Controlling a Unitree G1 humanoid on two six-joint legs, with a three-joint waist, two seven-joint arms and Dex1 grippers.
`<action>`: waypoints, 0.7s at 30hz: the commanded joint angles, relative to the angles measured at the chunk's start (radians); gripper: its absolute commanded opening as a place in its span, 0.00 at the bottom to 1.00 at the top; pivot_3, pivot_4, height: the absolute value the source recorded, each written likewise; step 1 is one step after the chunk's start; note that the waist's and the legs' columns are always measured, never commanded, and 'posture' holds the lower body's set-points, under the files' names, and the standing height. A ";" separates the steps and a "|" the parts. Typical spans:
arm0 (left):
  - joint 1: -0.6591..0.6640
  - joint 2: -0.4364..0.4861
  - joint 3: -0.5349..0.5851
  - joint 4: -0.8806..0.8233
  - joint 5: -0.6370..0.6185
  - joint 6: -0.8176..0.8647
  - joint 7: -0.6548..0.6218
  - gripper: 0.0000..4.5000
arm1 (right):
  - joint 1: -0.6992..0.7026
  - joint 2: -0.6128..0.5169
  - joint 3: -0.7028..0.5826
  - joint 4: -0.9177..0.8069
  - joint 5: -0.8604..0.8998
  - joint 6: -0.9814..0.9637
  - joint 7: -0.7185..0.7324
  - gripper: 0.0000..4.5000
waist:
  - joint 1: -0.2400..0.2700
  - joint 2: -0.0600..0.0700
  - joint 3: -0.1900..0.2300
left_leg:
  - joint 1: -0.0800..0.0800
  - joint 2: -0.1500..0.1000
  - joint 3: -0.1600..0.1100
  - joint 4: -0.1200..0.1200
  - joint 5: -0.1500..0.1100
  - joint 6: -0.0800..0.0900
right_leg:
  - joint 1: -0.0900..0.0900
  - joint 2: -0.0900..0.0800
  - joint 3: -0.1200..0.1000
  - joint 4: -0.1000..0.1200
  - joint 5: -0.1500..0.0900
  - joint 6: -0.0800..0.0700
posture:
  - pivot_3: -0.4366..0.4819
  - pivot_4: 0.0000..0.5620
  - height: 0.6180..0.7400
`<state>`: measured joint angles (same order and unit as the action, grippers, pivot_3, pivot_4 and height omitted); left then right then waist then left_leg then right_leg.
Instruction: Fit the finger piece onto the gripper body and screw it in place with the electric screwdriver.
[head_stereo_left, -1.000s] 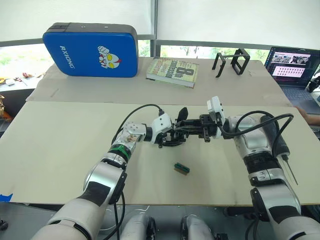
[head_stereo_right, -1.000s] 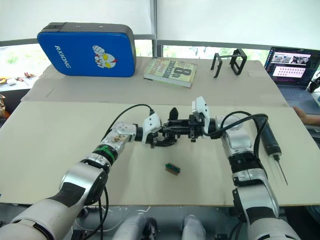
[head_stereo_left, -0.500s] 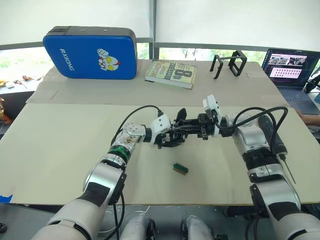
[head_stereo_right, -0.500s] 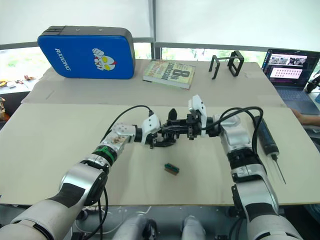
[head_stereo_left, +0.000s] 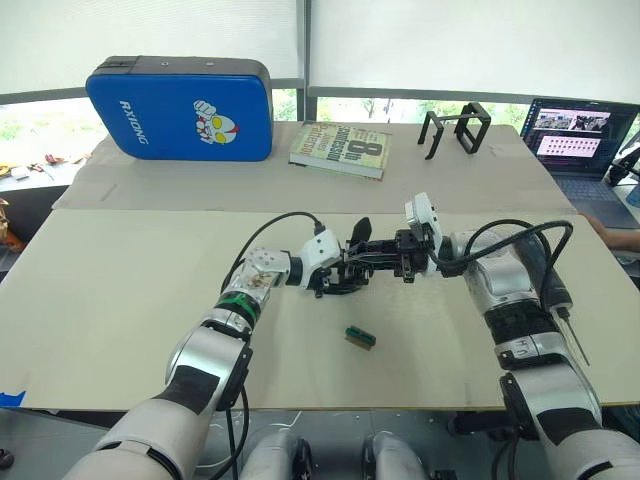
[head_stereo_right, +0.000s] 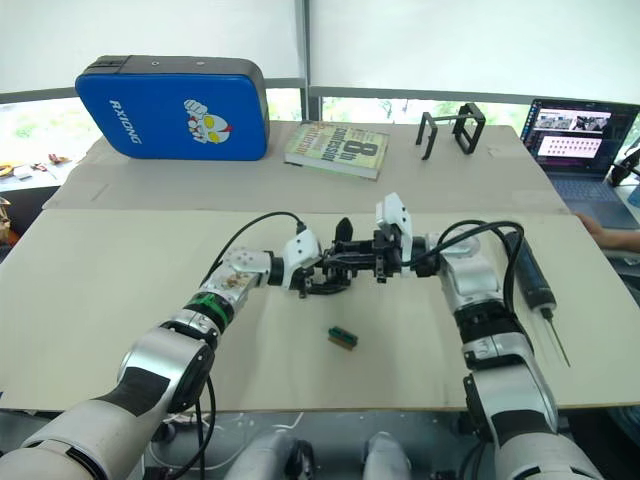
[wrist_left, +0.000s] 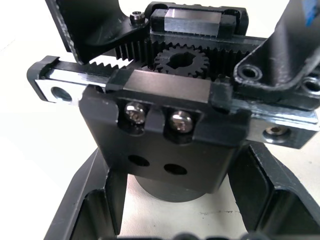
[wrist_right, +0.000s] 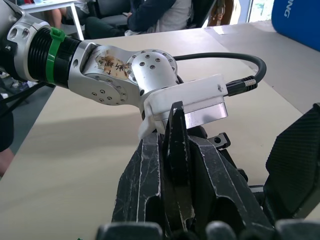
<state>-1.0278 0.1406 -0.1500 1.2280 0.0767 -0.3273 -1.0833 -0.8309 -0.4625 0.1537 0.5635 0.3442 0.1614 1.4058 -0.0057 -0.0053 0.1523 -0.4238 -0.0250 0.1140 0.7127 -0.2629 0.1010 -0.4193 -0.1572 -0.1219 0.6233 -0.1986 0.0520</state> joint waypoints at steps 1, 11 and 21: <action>-0.014 -0.006 0.014 -0.038 -0.012 -0.016 -0.006 0.51 | 0.030 -0.012 0.115 0.125 -0.142 0.062 0.012 0.07 | 0.000 0.000 0.000 | 0.000 0.000 0.000 0.000 0.000 0.000 | 0.000 0.000 0.000 0.000 0.000 0.000 | 0.48 0.27 1.00; -0.005 -0.010 0.021 -0.046 -0.015 -0.012 -0.008 0.51 | 0.098 -0.014 0.071 0.055 -0.166 0.049 -0.177 0.07 | -0.008 -0.001 -0.007 | 0.001 0.000 0.000 -0.001 0.000 -0.001 | 0.000 -0.005 -0.002 0.000 0.000 0.000 | 0.48 0.27 1.00; -0.009 -0.010 0.024 -0.044 -0.015 -0.009 -0.007 0.51 | 0.046 -0.020 0.130 0.114 -0.177 0.082 -0.095 0.07 | -0.011 -0.001 -0.008 | 0.002 0.000 0.001 -0.001 -0.001 -0.001 | 0.000 -0.006 -0.002 0.001 0.000 0.000 | 0.48 0.27 1.00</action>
<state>-1.0138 0.1424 -0.1377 1.2281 0.0772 -0.3219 -1.0729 -0.8373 -0.4580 0.1860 0.5382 0.3254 0.1929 1.3400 -0.0171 -0.0061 0.1448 -0.4216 -0.0248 0.1151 0.7120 -0.2636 0.0998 -0.4196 -0.1630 -0.1234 0.6241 -0.1985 0.0518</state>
